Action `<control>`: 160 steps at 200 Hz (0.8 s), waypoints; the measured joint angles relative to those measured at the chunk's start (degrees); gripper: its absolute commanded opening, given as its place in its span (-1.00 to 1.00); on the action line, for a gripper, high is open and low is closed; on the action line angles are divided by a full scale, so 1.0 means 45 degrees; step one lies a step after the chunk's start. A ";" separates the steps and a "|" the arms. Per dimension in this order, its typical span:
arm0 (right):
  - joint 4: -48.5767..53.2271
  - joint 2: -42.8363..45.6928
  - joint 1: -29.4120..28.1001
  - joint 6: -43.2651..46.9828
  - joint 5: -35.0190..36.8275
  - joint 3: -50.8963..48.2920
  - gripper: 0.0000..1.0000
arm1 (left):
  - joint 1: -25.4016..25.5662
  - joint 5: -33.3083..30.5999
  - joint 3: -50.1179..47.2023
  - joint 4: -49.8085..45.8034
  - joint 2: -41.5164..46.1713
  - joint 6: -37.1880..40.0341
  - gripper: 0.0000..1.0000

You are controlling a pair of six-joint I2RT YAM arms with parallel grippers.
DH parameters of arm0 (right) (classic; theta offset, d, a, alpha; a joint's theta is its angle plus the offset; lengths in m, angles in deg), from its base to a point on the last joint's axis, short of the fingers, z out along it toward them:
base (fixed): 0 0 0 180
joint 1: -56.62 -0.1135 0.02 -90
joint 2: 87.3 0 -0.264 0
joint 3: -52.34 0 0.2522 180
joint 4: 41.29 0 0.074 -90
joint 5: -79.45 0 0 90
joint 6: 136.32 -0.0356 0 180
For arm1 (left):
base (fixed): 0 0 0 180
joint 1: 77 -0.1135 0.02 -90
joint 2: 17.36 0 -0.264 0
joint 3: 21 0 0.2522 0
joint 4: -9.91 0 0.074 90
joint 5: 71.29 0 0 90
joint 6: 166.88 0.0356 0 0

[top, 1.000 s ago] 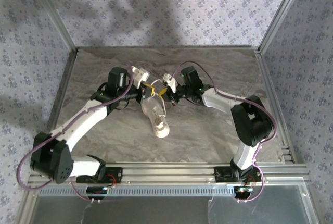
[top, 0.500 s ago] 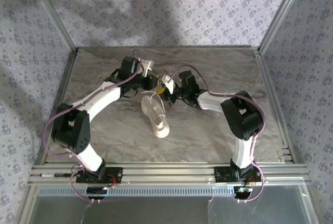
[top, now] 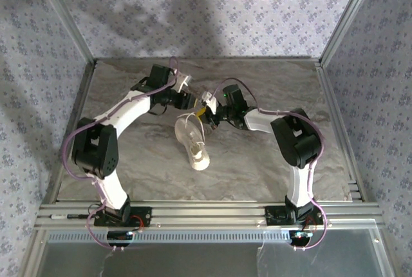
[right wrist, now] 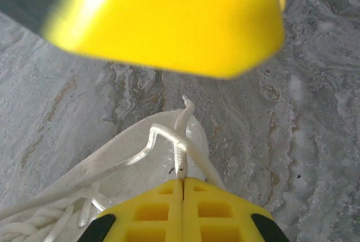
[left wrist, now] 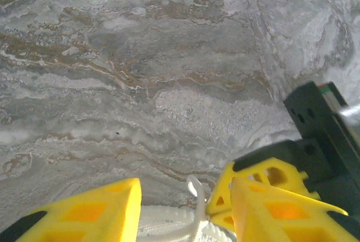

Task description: Tie the shoes

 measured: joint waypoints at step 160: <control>0.1919 -0.0063 0.0015 0.0617 -0.0301 0.1064 -1.00 | -0.0078 -0.0981 -0.4605 0.4391 0.2021 1.1040 0.06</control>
